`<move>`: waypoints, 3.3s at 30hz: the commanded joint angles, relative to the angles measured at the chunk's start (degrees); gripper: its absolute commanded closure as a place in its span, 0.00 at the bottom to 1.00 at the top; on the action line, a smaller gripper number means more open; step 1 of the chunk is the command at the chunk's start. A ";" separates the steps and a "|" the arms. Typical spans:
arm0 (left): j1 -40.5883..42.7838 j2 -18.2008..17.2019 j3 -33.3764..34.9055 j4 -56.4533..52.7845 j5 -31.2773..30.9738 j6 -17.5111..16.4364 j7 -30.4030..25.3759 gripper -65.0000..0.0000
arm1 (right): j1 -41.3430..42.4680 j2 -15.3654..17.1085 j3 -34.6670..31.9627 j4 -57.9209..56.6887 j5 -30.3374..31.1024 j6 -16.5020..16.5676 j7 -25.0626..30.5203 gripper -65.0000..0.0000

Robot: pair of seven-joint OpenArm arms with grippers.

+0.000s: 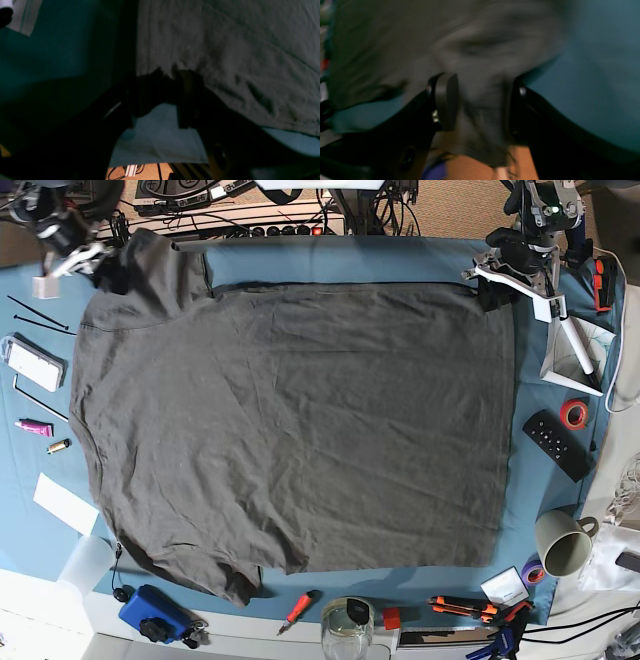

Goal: Fold the T-shirt properly
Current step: 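Grasp the shoulder corner with the right gripper, then lift both shoulder corners and pull them away from the hem, then lay the shoulder edge down onto the shirt body with both grippers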

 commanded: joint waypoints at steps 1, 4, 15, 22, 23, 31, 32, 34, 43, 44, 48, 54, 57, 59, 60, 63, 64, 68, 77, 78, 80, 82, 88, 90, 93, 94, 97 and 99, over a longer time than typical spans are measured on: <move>0.52 -0.17 -0.11 0.68 -0.35 -0.26 -0.02 0.65 | -0.83 -0.52 -0.85 -0.09 -3.56 -0.60 -3.91 0.54; 0.52 -0.20 -0.11 0.68 -0.35 -0.24 -0.02 0.65 | -1.16 -2.27 -1.27 -0.09 -3.56 -0.60 -4.02 0.55; 0.85 -0.17 -0.11 0.68 0.02 -0.22 -2.43 0.85 | -1.27 -2.23 -1.27 -0.09 -4.87 -0.60 -4.52 0.71; 0.63 -0.20 -0.11 0.68 0.17 -3.96 -2.67 1.00 | -1.25 -2.21 -1.27 -0.07 -4.83 -0.60 -4.50 1.00; 0.63 -0.17 -0.11 0.81 0.55 -5.38 -2.64 1.00 | -1.27 -2.21 -1.27 0.00 -4.55 -0.60 -4.48 1.00; 1.79 -0.17 -1.49 5.81 3.04 -5.95 -2.58 1.00 | -1.31 -2.25 0.42 8.98 -3.58 -0.60 -5.66 1.00; 2.01 -0.17 -2.23 6.32 3.04 -5.92 -2.58 1.00 | -1.31 -2.23 1.16 11.08 -3.61 -0.60 -6.14 1.00; 2.62 -0.20 -3.76 6.88 2.99 -5.97 -2.56 1.00 | -1.46 -2.23 2.80 14.97 -3.61 -0.60 -7.04 1.00; 6.27 -0.17 -5.62 7.21 -1.07 -10.21 -0.85 1.00 | -7.45 -2.29 6.95 23.47 -3.98 -1.79 -6.62 1.00; 6.60 -0.15 -5.77 7.54 -1.07 -10.21 -0.68 1.00 | -8.07 -2.29 8.00 23.91 -3.76 -1.81 -6.54 1.00; 8.66 -0.17 -6.93 10.58 -1.07 -10.21 1.01 1.00 | -9.51 -2.23 13.60 24.55 -0.13 -1.81 -7.67 1.00; 13.92 -0.17 -8.09 15.96 -1.07 -10.19 2.64 1.00 | -11.06 -2.23 17.64 24.55 5.27 -1.31 -14.29 1.00; 16.44 -0.17 -8.11 17.38 -0.70 -10.19 3.63 1.00 | -12.70 -2.27 17.73 24.55 6.73 -0.66 -15.08 1.00; 17.90 -0.17 -8.11 17.79 -0.13 -9.88 3.78 1.00 | -13.64 -2.27 17.97 24.55 6.73 -0.61 -15.08 1.00; 18.56 -0.17 -8.11 17.90 0.20 -9.20 3.98 1.00 | -14.05 -2.29 18.25 24.55 6.73 -0.63 -15.08 1.00; 20.06 -0.15 -8.11 17.90 1.42 -7.26 4.02 1.00 | -14.45 -2.25 19.61 24.55 6.73 -0.63 -15.19 1.00; 20.48 -0.17 -8.11 17.90 1.55 -7.15 4.07 1.00 | -14.43 -2.21 20.13 24.55 6.78 -0.61 -15.06 1.00; 20.98 -0.17 -8.09 17.90 1.51 -7.19 4.04 1.00 | -14.12 -1.92 20.50 24.55 6.73 -0.60 -15.02 1.00; 16.90 -0.20 -8.09 17.90 1.53 -7.10 3.26 1.00 | -8.90 -1.90 20.31 24.55 2.58 -1.42 -13.31 1.00; 16.31 -0.22 -8.09 17.90 1.53 -7.08 3.28 1.00 | -8.50 -1.92 20.20 24.55 2.54 -1.79 -13.38 1.00; 15.34 -0.22 -8.09 17.90 1.55 -6.54 3.21 1.00 | -8.39 -1.90 19.56 24.55 2.36 -2.10 -13.05 1.00; 14.53 -0.20 -8.09 17.88 1.60 -5.29 3.13 1.00 | -8.39 -1.90 18.78 24.52 1.92 -2.08 -12.79 1.00; 13.00 -0.35 -8.07 17.88 2.84 -5.03 2.99 1.00 | -6.21 -1.92 17.03 24.52 -2.69 -3.58 -11.15 1.00; 13.03 -0.57 -8.02 17.86 2.84 -5.03 2.97 1.00 | -4.55 -1.90 16.92 24.52 -2.86 -4.39 -11.10 1.00; 12.83 -0.57 -7.98 17.86 2.82 -5.03 2.25 1.00 | -2.43 -1.42 16.59 24.52 -3.58 -4.50 -11.15 1.00; 12.52 -0.59 -7.96 17.84 2.84 -5.01 1.88 1.00 | -1.97 -0.92 16.02 24.52 -4.17 -4.59 -11.17 1.00; 11.02 -0.70 -7.96 17.70 2.86 -5.03 1.73 1.00 | -1.25 1.09 12.61 24.52 -6.95 -6.25 -10.80 1.00; 9.81 -0.68 -7.93 17.29 2.84 -5.03 1.25 1.00 | -0.57 1.99 9.97 24.52 -9.53 -7.15 -9.75 1.00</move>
